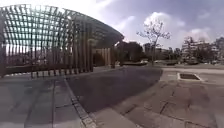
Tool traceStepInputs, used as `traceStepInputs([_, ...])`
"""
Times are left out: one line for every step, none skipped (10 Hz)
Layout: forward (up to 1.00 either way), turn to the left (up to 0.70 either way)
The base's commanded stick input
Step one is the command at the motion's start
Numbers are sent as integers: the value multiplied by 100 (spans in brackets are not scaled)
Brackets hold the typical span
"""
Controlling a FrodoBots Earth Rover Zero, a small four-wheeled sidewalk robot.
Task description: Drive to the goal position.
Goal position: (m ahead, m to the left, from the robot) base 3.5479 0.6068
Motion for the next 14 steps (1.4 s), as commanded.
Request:
traceStepInputs([85, 0])
traceStepInputs([85, 0])
traceStepInputs([85, 0])
traceStepInputs([85, 0])
traceStepInputs([85, 0])
traceStepInputs([85, 0])
traceStepInputs([85, 0])
traceStepInputs([85, 0])
traceStepInputs([85, 0])
traceStepInputs([85, 0])
traceStepInputs([85, 0])
traceStepInputs([85, 0])
traceStepInputs([85, 0])
traceStepInputs([85, 0])
